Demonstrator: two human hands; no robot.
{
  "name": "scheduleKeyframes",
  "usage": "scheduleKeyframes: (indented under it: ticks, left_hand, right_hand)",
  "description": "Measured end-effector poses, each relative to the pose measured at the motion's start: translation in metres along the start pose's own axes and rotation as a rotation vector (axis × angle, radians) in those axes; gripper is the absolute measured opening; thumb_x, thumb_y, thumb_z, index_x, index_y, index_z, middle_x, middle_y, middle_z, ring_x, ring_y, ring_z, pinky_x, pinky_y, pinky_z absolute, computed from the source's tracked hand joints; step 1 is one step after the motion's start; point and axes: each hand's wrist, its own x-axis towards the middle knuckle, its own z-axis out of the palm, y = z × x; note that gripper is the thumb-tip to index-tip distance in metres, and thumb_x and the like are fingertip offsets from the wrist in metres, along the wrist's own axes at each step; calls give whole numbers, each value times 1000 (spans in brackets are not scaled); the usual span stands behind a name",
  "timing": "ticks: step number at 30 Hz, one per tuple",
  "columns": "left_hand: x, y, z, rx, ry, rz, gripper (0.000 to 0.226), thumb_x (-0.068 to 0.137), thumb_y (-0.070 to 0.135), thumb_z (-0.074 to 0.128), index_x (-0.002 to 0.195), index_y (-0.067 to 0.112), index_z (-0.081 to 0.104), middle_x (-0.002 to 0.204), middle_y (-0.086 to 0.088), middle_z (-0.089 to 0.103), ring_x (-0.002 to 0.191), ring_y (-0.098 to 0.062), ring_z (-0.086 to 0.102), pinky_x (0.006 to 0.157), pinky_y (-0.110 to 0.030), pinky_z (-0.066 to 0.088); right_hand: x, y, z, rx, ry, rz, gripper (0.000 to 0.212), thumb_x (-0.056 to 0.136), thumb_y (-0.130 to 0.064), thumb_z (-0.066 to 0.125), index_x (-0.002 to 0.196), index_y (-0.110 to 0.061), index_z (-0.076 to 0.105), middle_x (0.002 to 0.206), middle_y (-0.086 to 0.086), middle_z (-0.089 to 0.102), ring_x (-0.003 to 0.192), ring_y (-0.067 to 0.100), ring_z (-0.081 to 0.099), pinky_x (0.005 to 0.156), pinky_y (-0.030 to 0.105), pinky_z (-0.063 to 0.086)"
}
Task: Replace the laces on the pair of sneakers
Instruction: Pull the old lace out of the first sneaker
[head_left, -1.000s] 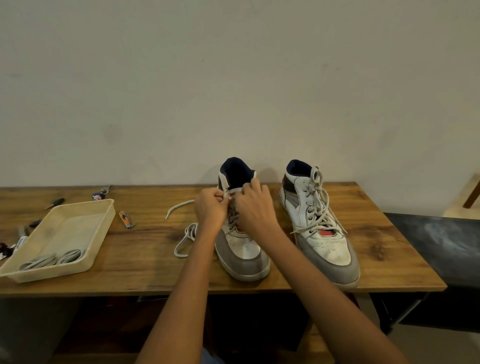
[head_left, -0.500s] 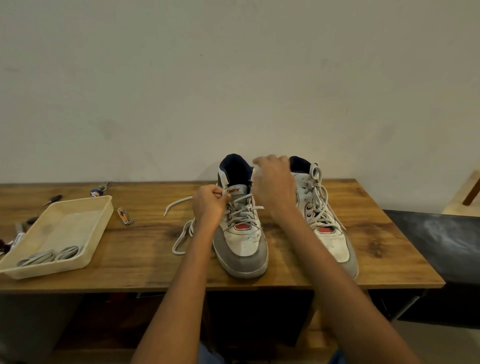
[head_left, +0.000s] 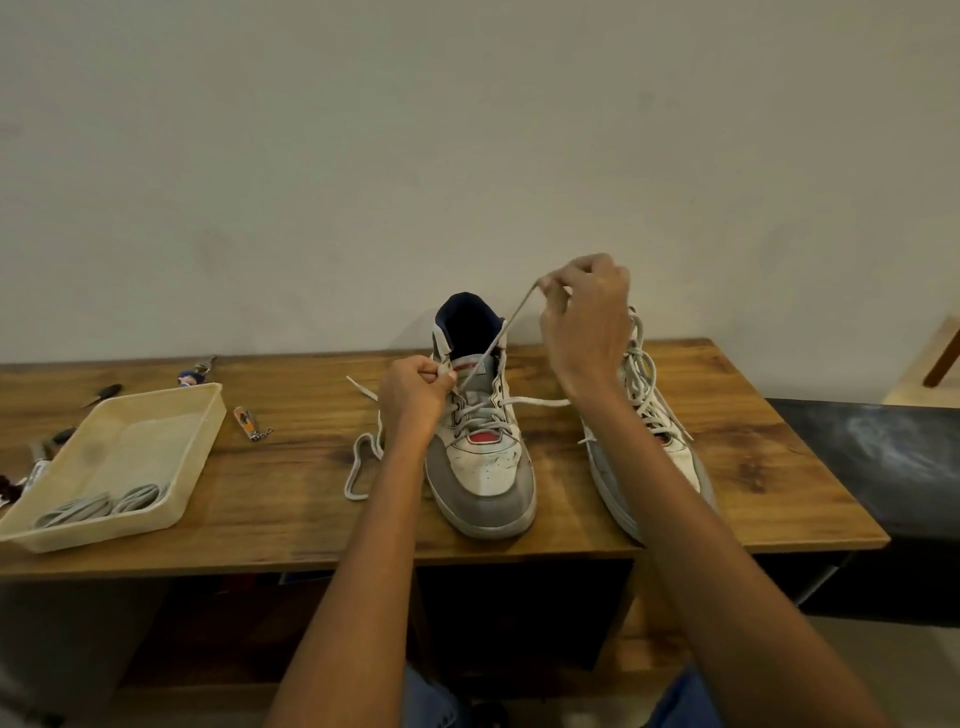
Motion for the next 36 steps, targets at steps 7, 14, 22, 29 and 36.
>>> scheduleKeyframes:
  ticks: [7,14,22,29,36]
  left_hand:
    - [1,1,-1,46,9,7,9,88,16,63,94,11,68,86,0,66,77,-13,59,62,-24,43]
    - [2,-2,-1,18,10,-16,8,85,22,67,88,15,68,86,2,67,79,-14,61,70,-31,51]
    - [1,-1,0,15,5,-3,10,84,19,68,89,11,69,84,1,66,76,-13,59,58,-22,42]
    - [1,2,0,23,-8,-18,7,86,17,65,89,11,67,83,-1,65,72,-15,58,51,-20,38]
    - [-2,1,-1,21,9,4,4,87,16,64,85,13,65,80,2,62,71,-11,57,52,-17,36]
  right_hand:
    - [-56,-9,55,-495,-532,-463,22,95,-11,46,114,-10,57,133,15,39,126,30,31,92,33,37]
    - [-44,8,50,-257,-500,-367,20,95,-17,50,101,-5,65,115,8,52,112,23,42,90,33,43]
    - [20,5,-17,211,-111,65,26,96,-23,53,87,-6,69,87,2,59,70,5,48,57,3,34]
    - [-43,-12,39,-308,-581,-356,39,92,-6,51,129,-9,40,123,12,48,118,26,42,80,29,46]
    - [-54,-2,51,-441,-639,-514,19,97,-11,47,111,-6,58,115,11,54,115,23,42,82,28,46]
